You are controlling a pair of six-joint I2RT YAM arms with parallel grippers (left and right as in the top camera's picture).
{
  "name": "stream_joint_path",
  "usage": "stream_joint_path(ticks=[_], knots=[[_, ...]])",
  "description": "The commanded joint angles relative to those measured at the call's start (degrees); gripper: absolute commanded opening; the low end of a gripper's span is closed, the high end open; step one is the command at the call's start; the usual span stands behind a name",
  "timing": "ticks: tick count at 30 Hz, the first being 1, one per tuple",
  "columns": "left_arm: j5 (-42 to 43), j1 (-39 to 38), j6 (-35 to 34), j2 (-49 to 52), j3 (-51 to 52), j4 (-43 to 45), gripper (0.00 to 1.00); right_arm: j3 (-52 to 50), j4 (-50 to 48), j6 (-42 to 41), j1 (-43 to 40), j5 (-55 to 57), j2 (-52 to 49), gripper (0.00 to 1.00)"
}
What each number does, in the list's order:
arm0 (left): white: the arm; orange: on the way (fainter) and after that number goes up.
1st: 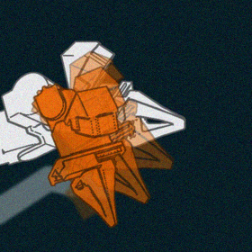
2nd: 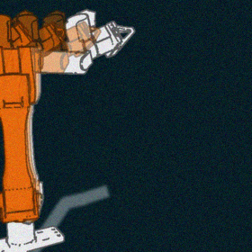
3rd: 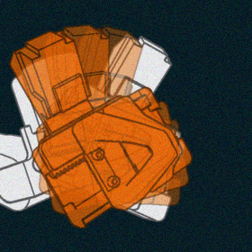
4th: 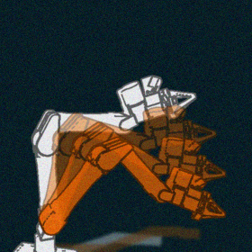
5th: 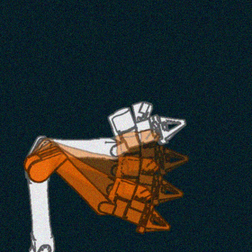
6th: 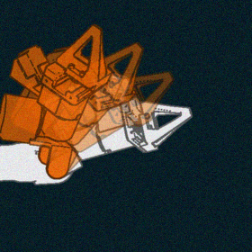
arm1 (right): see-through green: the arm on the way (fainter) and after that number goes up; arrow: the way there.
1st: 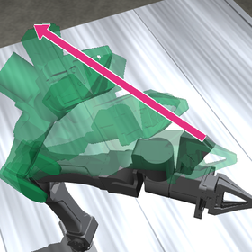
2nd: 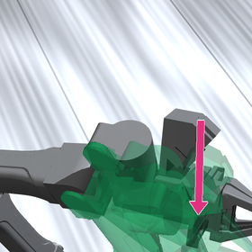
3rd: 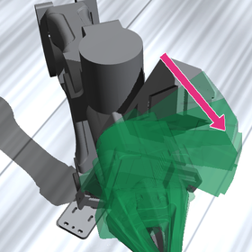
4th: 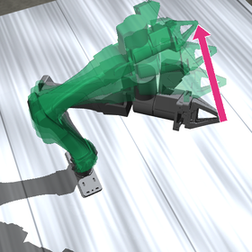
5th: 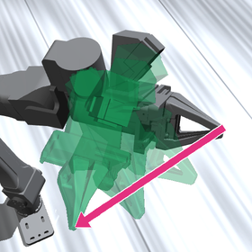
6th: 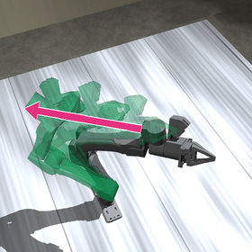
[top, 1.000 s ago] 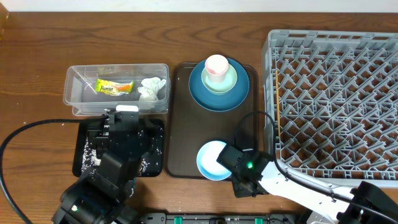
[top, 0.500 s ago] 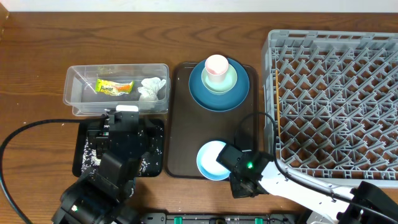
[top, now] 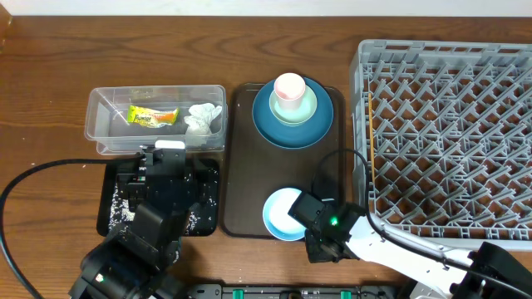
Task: Sort waste into correct bins and load items into the dishwasher rack
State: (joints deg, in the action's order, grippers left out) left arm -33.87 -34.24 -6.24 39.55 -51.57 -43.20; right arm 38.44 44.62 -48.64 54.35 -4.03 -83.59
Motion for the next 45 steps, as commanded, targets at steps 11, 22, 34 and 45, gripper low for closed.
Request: stream_joint_path(ticks=[11, 22, 34, 45], knots=[[-1.3, -0.1, -0.9, 0.0, -1.6, -0.1, 0.95, -1.0, 1.6, -2.1, -0.6, 11.1, 0.0, 0.01], [-1.3, -0.1, -0.9, 0.0, -1.6, -0.1, 0.95, 3.3, 8.2, 2.0, -5.1, 6.8, 3.0, 0.01], [-1.3, -0.1, -0.9, 0.0, -1.6, -0.1, 0.95, 7.6, 5.9, 4.8, -11.8, 14.8, 8.4, 0.01], [-1.3, -0.1, -0.9, 0.0, -1.6, -0.1, 0.95, 7.6, -11.2, 5.2, -11.9, 21.2, 4.9, 0.01]])
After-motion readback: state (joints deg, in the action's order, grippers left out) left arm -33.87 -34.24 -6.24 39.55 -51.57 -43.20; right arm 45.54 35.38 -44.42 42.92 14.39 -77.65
